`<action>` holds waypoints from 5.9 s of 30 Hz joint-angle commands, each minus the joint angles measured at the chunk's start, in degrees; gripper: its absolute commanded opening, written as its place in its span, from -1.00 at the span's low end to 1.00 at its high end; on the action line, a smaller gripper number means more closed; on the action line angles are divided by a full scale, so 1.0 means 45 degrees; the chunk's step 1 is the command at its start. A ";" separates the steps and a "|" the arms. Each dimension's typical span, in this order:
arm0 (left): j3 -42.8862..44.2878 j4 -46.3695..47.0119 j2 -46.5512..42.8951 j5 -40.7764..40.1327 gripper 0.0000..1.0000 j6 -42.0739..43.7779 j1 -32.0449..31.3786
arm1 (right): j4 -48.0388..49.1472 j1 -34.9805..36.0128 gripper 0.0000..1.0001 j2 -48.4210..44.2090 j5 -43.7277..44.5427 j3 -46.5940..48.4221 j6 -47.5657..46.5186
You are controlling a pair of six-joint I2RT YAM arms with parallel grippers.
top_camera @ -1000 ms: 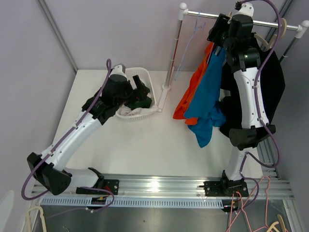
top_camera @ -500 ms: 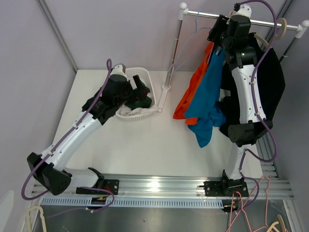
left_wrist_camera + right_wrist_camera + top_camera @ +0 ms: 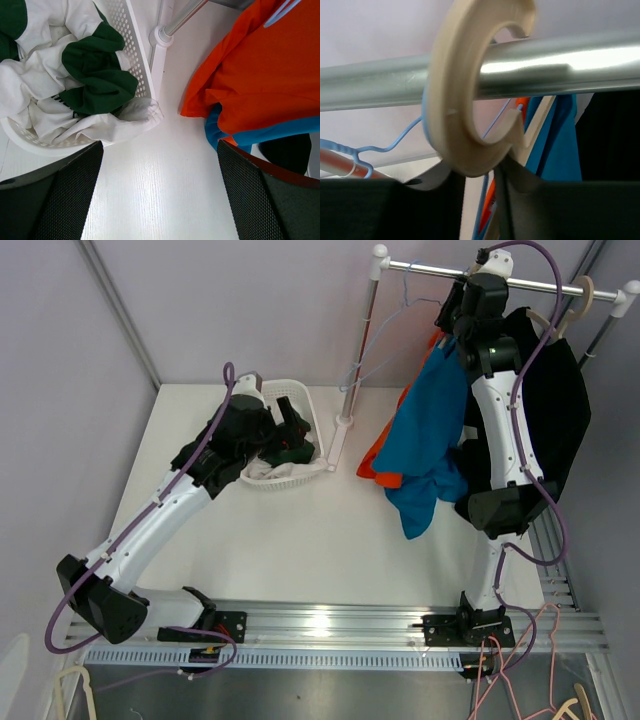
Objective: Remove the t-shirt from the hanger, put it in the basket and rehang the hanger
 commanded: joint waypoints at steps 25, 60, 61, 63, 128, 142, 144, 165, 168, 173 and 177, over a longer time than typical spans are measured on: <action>0.0221 0.0409 -0.0310 0.0045 0.99 0.0479 -0.0110 | 0.1535 0.1088 -1.00 -0.1285 -0.0855 0.1074 -0.0678; -1.0459 1.3471 -0.7385 -0.4290 0.99 0.9752 -1.2862 | -0.3248 0.6616 -1.00 -0.9080 0.7096 -0.8029 0.7034; -1.0522 1.3998 -0.7169 -0.4136 0.99 0.9854 -1.2883 | -0.3289 0.6655 -1.00 -0.9099 0.6843 -0.7932 0.7055; -1.0736 1.4877 -0.6700 -0.3784 0.99 1.0107 -1.2903 | -0.3367 0.6733 -1.00 -0.9254 0.6724 -0.7911 0.7152; -0.0585 0.3026 -0.4139 -0.1677 -0.99 0.2432 -0.3469 | -0.8426 0.4507 -1.00 -1.2830 0.0001 -0.7600 0.4751; 1.0169 0.3552 0.1226 0.0512 -0.99 0.5596 -0.0873 | -0.2607 0.4058 -1.00 -1.1776 0.1275 -0.9591 0.2602; 1.0647 0.4214 0.1621 0.0786 -0.99 0.5888 -0.0309 | -0.2314 0.3863 -1.00 -1.1503 0.1099 -0.9493 0.2446; 0.2508 0.7794 0.1840 0.0949 -0.99 0.1970 0.3582 | 0.0228 0.2340 -1.00 -0.9045 0.1098 -0.8636 0.0200; 0.0268 0.7093 0.2244 -0.0063 -0.99 0.0366 0.3232 | -0.0357 0.2280 -1.00 -0.7914 0.1430 -0.7290 -0.0210; -0.1321 0.4942 0.4684 0.0881 -0.99 -0.2345 0.2996 | -0.0692 0.2280 -1.00 -0.6659 0.1782 -0.5493 -0.0581; -0.2219 0.5717 0.6210 0.2347 -0.99 -0.3367 0.3015 | -0.0418 0.2241 -1.00 -0.5762 0.1938 -0.4088 -0.1322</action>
